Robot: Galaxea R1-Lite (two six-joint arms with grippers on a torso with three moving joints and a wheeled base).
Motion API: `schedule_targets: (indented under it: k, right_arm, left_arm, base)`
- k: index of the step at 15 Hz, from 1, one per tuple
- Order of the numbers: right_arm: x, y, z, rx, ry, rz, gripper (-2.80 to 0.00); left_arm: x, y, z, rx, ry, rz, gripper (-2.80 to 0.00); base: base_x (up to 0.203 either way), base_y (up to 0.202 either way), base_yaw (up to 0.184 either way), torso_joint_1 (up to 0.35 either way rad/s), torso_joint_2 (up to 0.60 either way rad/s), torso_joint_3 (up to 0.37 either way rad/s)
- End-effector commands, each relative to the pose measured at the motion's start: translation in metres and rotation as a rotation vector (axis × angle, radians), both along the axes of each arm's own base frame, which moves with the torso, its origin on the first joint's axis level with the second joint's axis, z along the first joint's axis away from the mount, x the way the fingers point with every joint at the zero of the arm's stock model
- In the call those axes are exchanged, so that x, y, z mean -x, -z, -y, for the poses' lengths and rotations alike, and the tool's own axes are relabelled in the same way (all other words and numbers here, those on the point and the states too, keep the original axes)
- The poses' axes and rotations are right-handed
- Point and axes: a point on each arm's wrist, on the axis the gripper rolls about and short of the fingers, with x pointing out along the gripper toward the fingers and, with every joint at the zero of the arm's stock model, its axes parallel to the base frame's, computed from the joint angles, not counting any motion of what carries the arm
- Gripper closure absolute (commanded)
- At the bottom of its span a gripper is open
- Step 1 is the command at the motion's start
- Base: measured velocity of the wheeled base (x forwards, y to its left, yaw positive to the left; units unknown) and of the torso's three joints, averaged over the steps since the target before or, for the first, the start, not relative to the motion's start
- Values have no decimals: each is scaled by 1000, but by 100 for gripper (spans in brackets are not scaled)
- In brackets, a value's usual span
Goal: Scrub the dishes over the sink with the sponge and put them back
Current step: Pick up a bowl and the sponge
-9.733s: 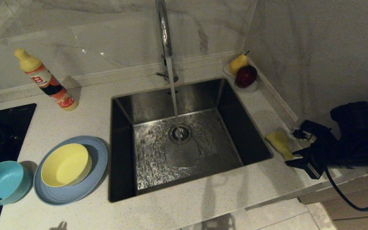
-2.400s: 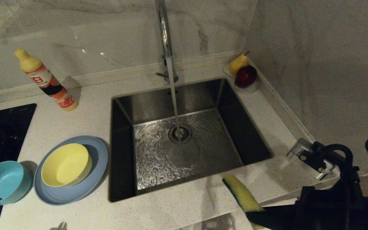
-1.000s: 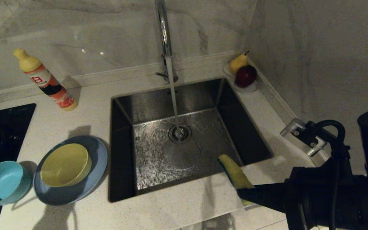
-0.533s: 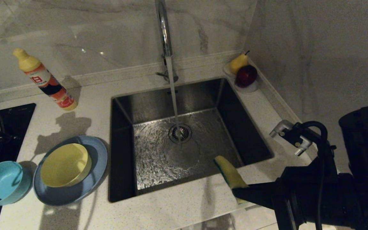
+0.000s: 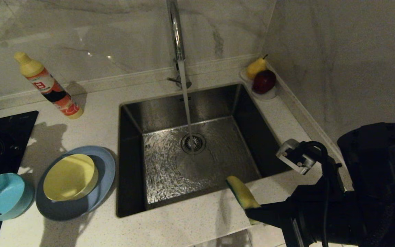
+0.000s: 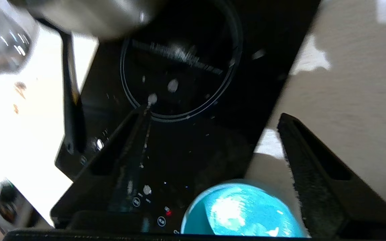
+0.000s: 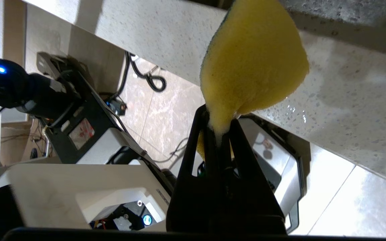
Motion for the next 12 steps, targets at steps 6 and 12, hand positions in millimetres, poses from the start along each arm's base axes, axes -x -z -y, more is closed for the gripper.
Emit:
schedule_targets:
  k: [6,12]
  right_arm:
    - [-9,-4,5,-12,36,9,0]
    - [-5,-12,10,-38,26,24,0]
  left_arm:
    - [18,40,-25,284,4,-64,-280]
    - [26,41,-23,332,-24,-69,-280]
  base:
    - [0,0,0,0,0,0]
    - [0,0,0,0,0,0]
